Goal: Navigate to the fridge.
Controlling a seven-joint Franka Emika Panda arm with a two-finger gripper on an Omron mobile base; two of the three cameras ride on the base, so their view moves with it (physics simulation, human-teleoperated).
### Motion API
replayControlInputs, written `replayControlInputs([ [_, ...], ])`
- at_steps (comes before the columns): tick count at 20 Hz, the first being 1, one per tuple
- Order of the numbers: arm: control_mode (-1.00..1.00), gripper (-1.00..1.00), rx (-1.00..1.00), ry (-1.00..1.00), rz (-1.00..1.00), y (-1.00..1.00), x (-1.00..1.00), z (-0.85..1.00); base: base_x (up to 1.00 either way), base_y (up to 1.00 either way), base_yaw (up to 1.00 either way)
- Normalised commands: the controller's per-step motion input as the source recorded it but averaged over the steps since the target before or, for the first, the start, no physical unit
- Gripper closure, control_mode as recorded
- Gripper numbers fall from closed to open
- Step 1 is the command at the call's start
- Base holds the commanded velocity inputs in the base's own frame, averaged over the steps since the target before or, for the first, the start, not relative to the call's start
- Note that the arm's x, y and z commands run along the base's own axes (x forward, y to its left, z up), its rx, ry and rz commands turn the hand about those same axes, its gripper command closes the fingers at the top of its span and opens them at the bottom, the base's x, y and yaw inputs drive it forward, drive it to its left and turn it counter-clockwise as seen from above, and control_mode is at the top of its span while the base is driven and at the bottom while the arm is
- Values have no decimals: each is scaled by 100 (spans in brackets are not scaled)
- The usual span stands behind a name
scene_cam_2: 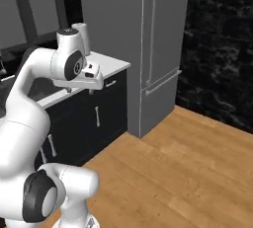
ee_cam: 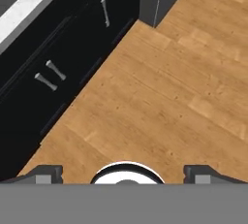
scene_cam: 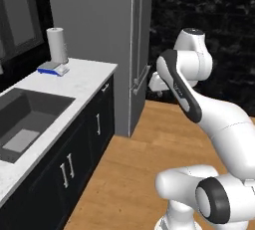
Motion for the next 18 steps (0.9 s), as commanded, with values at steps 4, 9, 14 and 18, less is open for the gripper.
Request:
replayControlInputs([
  [4, 100, -100, 0, 0, 0, 0, 0, 0, 100, -37, -9],
  [9, 100, -100, 0, 0, 0, 0, 0, 0, 100, -77, 0],
  [14, 100, -100, 0, 0, 0, 0, 0, 0, 100, -73, 17],
  [18, 100, -100, 0, 0, 0, 0, 0, 0, 100, -69, 34],
])
